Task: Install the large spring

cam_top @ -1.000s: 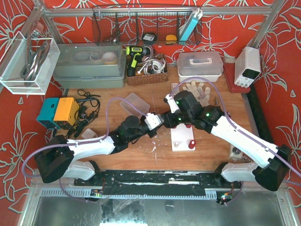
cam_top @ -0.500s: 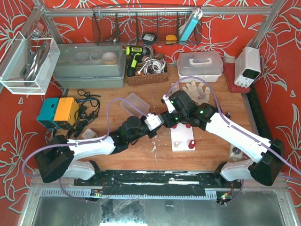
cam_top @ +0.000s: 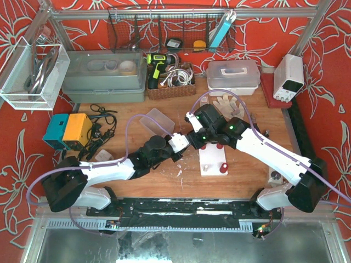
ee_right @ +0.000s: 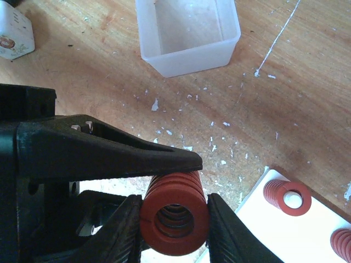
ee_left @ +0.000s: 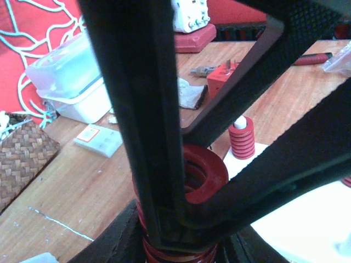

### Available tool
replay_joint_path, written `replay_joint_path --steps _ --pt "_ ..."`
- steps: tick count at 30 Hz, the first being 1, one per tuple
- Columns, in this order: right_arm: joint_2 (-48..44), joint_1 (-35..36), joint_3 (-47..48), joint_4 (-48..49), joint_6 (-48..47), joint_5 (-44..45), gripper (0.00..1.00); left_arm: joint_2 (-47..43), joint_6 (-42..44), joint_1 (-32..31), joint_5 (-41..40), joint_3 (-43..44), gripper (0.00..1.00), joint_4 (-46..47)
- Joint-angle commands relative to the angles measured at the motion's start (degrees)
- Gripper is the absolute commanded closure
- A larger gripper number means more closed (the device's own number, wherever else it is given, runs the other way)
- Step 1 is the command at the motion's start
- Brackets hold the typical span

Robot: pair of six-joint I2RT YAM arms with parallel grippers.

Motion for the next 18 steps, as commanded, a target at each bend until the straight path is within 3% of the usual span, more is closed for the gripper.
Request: replay_joint_path --steps 1,4,6,12,15,18 --pt "1.1 1.4 -0.5 -0.6 -0.9 1.3 0.94 -0.4 0.7 -0.8 -2.1 1.7 1.00 7.5" --pt "1.0 1.3 -0.3 -0.3 -0.8 1.5 1.00 -0.1 0.9 -0.8 -2.9 1.5 0.99 7.9" --pt "0.5 1.4 -0.4 0.1 -0.6 2.3 1.00 0.1 0.8 -0.8 -3.0 1.8 0.90 7.1" --pt "-3.2 0.7 -1.7 0.3 0.0 7.0 1.00 -0.7 -2.4 -0.8 -4.0 0.7 0.41 6.5" --pt "-5.4 -0.2 -2.5 -1.6 -0.4 9.4 1.00 -3.4 -4.7 -0.8 -4.1 -1.6 0.03 6.4" --pt "-8.1 -0.8 -4.1 -3.8 -0.8 10.8 1.00 -6.7 -8.2 -0.8 -5.5 -4.1 0.00 7.2"
